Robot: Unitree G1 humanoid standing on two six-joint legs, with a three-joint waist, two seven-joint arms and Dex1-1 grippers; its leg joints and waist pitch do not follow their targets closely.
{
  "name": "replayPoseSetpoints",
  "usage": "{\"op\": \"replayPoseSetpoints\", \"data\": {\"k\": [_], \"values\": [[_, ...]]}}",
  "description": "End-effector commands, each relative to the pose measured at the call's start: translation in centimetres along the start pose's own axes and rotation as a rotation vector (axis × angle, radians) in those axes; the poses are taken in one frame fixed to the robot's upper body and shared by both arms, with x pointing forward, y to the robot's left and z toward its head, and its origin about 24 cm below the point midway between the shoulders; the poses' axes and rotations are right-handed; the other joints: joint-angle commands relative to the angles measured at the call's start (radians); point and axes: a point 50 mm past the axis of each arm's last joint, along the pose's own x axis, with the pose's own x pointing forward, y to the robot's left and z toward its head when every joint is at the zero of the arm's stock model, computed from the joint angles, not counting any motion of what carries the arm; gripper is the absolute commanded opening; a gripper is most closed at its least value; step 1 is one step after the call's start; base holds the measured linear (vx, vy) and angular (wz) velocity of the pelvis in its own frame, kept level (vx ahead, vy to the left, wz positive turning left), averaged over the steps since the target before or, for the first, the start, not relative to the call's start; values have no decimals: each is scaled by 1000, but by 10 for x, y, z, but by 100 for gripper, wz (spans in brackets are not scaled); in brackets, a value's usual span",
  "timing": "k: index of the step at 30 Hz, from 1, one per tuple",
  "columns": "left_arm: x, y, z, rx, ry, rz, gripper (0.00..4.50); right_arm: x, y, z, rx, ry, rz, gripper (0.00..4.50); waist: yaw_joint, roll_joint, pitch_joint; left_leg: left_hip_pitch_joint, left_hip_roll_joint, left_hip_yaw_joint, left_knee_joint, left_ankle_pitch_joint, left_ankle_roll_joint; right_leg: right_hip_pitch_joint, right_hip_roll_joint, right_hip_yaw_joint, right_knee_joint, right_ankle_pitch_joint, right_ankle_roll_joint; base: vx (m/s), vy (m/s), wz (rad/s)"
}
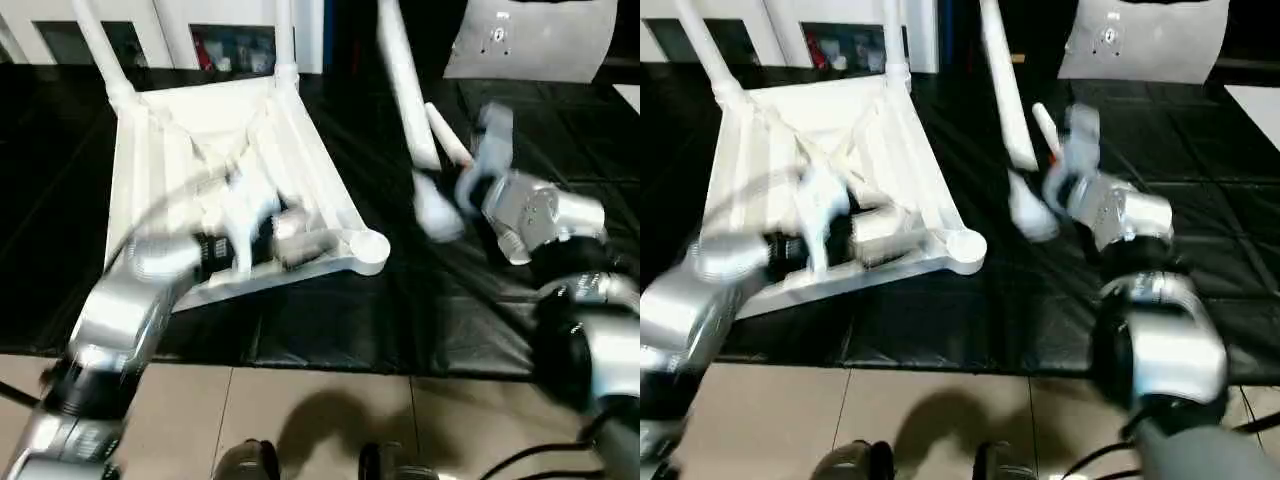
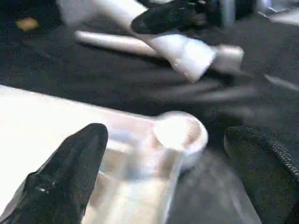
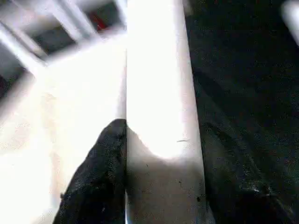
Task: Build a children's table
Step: Pick table leg
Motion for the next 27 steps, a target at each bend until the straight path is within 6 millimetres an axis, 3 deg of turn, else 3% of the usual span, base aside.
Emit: {"op": "replayPoseSetpoints", "data": {"k": [1, 2, 3, 5, 10, 16, 23, 27], "values": [[5, 4, 7, -56, -79, 31, 450, -8, 12, 5, 68, -100, 168, 186, 6, -2, -116, 28, 49, -25, -54, -132, 51, 64, -71, 41, -62, -139, -252, 0, 0, 0], [10, 5, 13, -99, -138, 47, 450, -13, 20, 2, 96, -127, 272, 186, 14, -1, -113, 26, 47, -21, -54, -135, 63, 68, -70, 43, -67, -135, -245, 0, 0, 0], [11, 6, 14, -110, -151, 51, 450, -15, 22, 1, 102, -133, 296, 186, 21, 1, -119, 31, 55, -26, -54, -128, 63, 65, -74, 41, -62, -130, -249, 0, 0, 0], [20, 10, 25, -203, -240, 88, 450, -22, 34, -7, 118, -155, 419, 186, 23, 0, -117, 27, 53, -25, -55, -126, 68, 65, -72, 38, -65, -134, -252, 0, 0, 0], [30, 11, 55, -418, -453, 53, 450, -34, 49, -22, 146, -161, 538, 186, 32, -10, -113, 30, 51, -28, -57, -155, 46, 64, -81, 37, -79, -244, -229, 0, 0, 0], [36, 2, 74, -517, -576, -59, 450, -40, 59, -30, 151, -134, 586, 186, 37, -11, -109, 30, 49, -31, -58, -155, 37, 59, -82, 38, -88, -316, -182, 0, 0, 0], [44, -1, 74, -541, -545, -48, 450, -46, 69, -39, 143, -83, 616, 186, 38, -11, -108, 29, 50, -34, -62, -148, 37, 59, -81, 37, -90, -313, -161, 0, 0, 0], [48, -2, 67, -512, -490, 2, 450, -43, 79, -37, 163, -175, 564, 186, 34, -11, -108, 29, 53, -36, -66, -152, 29, 54, -82, 38, -90, -327, -144, 0, 0, 0]]}}
